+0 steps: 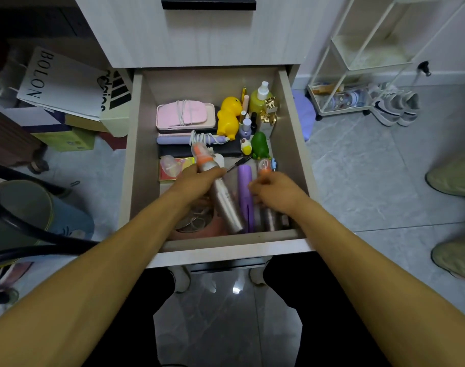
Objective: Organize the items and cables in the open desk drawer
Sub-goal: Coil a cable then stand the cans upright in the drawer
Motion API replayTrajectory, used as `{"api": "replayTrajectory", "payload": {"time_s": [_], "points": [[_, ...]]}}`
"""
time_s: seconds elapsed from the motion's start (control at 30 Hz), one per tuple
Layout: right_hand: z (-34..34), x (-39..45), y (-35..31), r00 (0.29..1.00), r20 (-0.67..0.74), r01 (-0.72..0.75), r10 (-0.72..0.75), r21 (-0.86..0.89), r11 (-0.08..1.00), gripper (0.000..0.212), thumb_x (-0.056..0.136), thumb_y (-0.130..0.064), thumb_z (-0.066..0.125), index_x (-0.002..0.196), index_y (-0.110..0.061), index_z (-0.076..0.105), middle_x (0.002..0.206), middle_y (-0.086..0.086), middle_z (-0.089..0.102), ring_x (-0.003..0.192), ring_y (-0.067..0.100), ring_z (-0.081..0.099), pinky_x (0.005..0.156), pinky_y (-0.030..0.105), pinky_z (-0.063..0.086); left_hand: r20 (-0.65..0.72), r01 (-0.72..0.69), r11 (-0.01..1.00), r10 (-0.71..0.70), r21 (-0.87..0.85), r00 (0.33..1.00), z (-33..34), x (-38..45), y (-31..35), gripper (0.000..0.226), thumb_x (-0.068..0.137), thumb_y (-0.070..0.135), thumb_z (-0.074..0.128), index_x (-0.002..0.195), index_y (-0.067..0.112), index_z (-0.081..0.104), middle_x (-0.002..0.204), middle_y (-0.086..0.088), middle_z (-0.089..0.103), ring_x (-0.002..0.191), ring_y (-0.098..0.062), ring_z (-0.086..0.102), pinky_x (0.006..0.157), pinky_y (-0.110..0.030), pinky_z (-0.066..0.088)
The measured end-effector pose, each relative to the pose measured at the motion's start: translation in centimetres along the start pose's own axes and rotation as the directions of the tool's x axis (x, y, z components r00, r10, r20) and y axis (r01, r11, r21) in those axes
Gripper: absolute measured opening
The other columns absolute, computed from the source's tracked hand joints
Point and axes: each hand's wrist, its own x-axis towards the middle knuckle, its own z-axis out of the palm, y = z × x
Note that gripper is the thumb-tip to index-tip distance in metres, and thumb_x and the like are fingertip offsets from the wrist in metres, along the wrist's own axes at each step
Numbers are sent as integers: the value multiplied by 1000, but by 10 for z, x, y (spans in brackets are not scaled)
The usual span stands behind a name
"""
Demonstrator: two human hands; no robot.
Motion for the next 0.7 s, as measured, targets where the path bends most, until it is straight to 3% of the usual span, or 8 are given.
{"api": "replayTrajectory", "payload": {"time_s": [0.07,0.17,0.27,0.37,0.53,0.6,0.7], "points": [[-1,20,-6,994,-112,-17,16,-9,1000,24,87,-16,55,84,4,68,83,22,69,83,36,67,81,49,56,-24,-14,1000,14,-8,1000,-3,0,0,38,80,39,74,110,20,60,96,-13,71,83,-30,71,76,-53,59],[3,49,-22,988,-138,-79,74,-36,996,21,86,-16,60,82,2,71,78,15,72,77,30,70,74,41,59,-32,-16,1000,15,-16,999,-4,1,-2,39,81,38,74,111,19,59,100,-13,70,86,-32,71,74,-54,59],[15,69,-37,980,-123,-155,156,19,988,23,83,-20,62,66,-4,67,59,6,70,43,15,60,46,24,49,-49,-27,1000,27,0,998,-5,5,-5,40,81,38,74,114,21,59,104,-8,68,88,-28,69,77,-49,60],[31,81,-48,972,-63,-216,227,150,965,27,84,-27,65,66,-7,60,67,13,71,39,17,54,46,25,43,-51,-53,999,53,3,997,-9,9,-4,39,82,38,74,114,23,58,106,-4,67,90,-23,68,81,-45,59],[48,84,-51,940,-19,-324,340,261,909,18,83,-15,60,69,-5,57,65,14,63,42,21,48,46,25,45,-45,-38,999,38,10,998,-14,14,-8,44,79,40,75,116,24,57,106,-4,67,91,-24,68,80,-47,60],[46,79,-51,940,14,-333,341,258,907,18,84,-14,54,67,-8,55,62,9,59,39,17,41,39,17,34,-50,-37,999,37,3,998,-16,14,-8,45,79,39,75,117,23,57,106,-5,67,90,-24,68,80,-47,59],[31,61,-49,948,9,-316,319,177,932,23,86,-16,53,64,-10,54,56,4,57,40,15,37,39,18,29,-48,-35,999,35,12,998,-17,13,-9,41,79,39,75,114,24,58,104,-4,68,90,-24,68,82,-47,59]]}}
